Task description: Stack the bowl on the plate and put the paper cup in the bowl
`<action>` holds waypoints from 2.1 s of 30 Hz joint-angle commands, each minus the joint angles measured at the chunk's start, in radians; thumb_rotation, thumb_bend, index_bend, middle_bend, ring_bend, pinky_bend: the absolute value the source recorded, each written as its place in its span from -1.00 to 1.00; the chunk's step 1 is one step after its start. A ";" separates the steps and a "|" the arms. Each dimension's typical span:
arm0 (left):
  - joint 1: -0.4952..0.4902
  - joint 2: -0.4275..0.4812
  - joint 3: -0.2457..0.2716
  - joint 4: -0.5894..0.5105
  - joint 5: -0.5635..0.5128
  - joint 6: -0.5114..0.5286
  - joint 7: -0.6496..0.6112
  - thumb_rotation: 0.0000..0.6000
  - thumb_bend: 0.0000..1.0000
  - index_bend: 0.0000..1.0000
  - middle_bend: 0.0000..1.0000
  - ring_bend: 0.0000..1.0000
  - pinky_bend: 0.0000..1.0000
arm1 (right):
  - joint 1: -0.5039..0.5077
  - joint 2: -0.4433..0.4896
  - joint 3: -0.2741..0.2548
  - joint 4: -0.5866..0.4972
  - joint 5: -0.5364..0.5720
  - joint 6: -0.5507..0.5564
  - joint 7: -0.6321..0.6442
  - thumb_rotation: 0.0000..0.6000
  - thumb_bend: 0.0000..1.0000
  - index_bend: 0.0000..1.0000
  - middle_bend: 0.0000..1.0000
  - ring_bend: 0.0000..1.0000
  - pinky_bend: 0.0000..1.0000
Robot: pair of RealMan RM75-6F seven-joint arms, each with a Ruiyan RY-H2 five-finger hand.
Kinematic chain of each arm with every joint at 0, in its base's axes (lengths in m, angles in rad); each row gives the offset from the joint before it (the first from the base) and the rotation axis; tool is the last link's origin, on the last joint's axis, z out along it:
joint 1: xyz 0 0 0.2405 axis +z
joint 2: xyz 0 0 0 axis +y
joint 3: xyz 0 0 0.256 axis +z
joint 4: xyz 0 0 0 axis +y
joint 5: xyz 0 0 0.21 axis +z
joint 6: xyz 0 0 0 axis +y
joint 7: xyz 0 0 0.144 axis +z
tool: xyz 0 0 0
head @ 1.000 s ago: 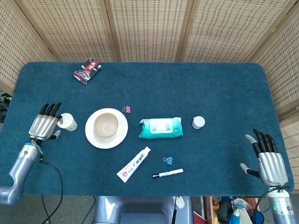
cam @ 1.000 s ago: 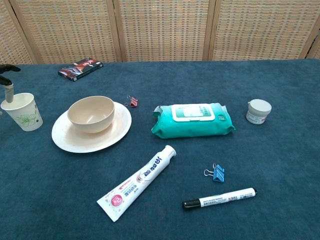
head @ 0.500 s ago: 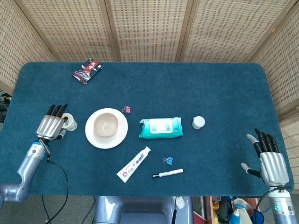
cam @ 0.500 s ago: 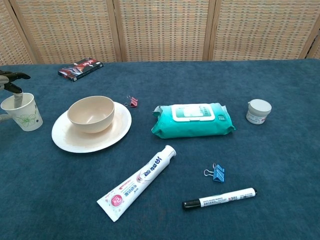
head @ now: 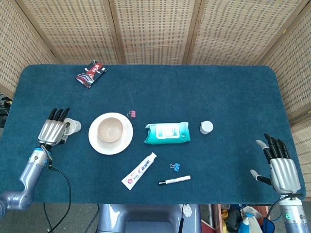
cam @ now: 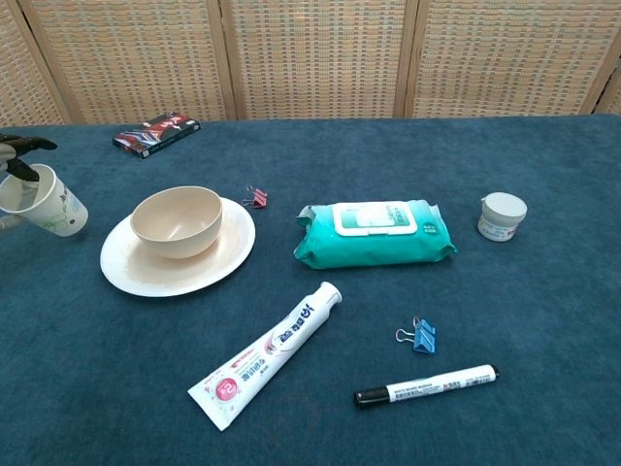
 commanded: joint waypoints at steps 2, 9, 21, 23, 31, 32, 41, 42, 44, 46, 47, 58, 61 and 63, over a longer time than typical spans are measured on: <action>0.003 0.037 -0.013 -0.039 0.024 0.032 -0.022 1.00 -0.18 0.24 -0.96 -1.00 -1.00 | 0.000 0.000 0.000 0.000 0.000 0.000 -0.001 1.00 -0.73 -0.75 -1.00 -1.00 -1.00; -0.009 0.120 -0.037 -0.166 0.036 0.043 -0.031 1.00 -0.18 0.24 -0.96 -1.00 -1.00 | 0.000 -0.001 -0.001 -0.003 -0.003 0.001 -0.006 1.00 -0.73 -0.75 -1.00 -1.00 -1.00; -0.065 0.135 -0.054 -0.363 0.037 0.029 0.067 1.00 -0.18 0.24 -0.96 -1.00 -1.00 | -0.004 0.005 0.003 -0.004 0.002 0.008 0.013 1.00 -0.73 -0.75 -1.00 -1.00 -1.00; -0.071 0.126 -0.055 -0.377 0.030 0.031 0.084 1.00 -0.18 0.24 -0.96 -1.00 -1.00 | -0.004 0.006 0.003 -0.003 0.002 0.008 0.015 1.00 -0.73 -0.75 -1.00 -1.00 -1.00; -0.111 0.086 -0.059 -0.432 -0.024 0.011 0.169 1.00 -0.18 0.24 -0.96 -1.00 -1.00 | -0.006 0.009 0.006 -0.001 0.003 0.013 0.026 1.00 -0.73 -0.75 -1.00 -1.00 -1.00; -0.116 0.083 -0.059 -0.435 -0.036 0.007 0.181 1.00 -0.18 0.24 -0.96 -1.00 -1.00 | -0.006 0.010 0.007 -0.001 0.003 0.014 0.027 1.00 -0.73 -0.75 -1.00 -1.00 -1.00; -0.163 0.062 -0.056 -0.429 -0.178 -0.039 0.274 1.00 -0.18 0.24 -0.96 -1.00 -1.00 | -0.008 0.012 0.009 0.001 0.006 0.015 0.042 1.00 -0.73 -0.75 -1.00 -1.00 -1.00; -0.168 0.057 -0.055 -0.425 -0.193 -0.042 0.281 1.00 -0.18 0.24 -0.96 -1.00 -1.00 | -0.008 0.012 0.009 0.000 0.007 0.015 0.043 1.00 -0.73 -0.75 -1.00 -1.00 -1.00; -0.179 0.045 -0.052 -0.414 -0.224 -0.050 0.294 1.00 -0.18 0.24 -0.96 -1.00 -1.00 | -0.008 0.013 0.010 0.001 0.008 0.015 0.045 1.00 -0.73 -0.75 -1.00 -1.00 -1.00; -0.191 0.033 -0.049 -0.401 -0.246 -0.053 0.309 1.00 -0.18 0.24 -0.96 -1.00 -1.00 | -0.008 0.013 0.010 0.002 0.008 0.015 0.047 1.00 -0.73 -0.75 -1.00 -1.00 -1.00; -0.196 0.028 -0.049 -0.398 -0.254 -0.053 0.311 1.00 -0.18 0.24 -0.96 -1.00 -1.00 | -0.009 0.014 0.010 0.003 0.008 0.016 0.050 1.00 -0.73 -0.75 -1.00 -1.00 -1.00; -0.241 -0.022 -0.038 -0.362 -0.315 -0.058 0.339 1.00 -0.18 0.21 -0.96 -1.00 -1.00 | -0.011 0.016 0.015 0.008 0.014 0.018 0.065 1.00 -0.73 -0.75 -1.00 -1.00 -1.00; -0.251 -0.035 -0.031 -0.350 -0.331 -0.056 0.352 1.00 -0.19 0.15 -0.96 -1.00 -1.00 | -0.012 0.018 0.016 0.010 0.018 0.018 0.070 1.00 -0.73 -0.75 -1.00 -1.00 -1.00; -0.257 -0.042 -0.028 -0.344 -0.338 -0.050 0.360 1.00 -0.24 0.10 -0.98 -1.00 -1.00 | -0.012 0.019 0.018 0.011 0.021 0.017 0.075 1.00 -0.73 -0.75 -1.00 -1.00 -1.00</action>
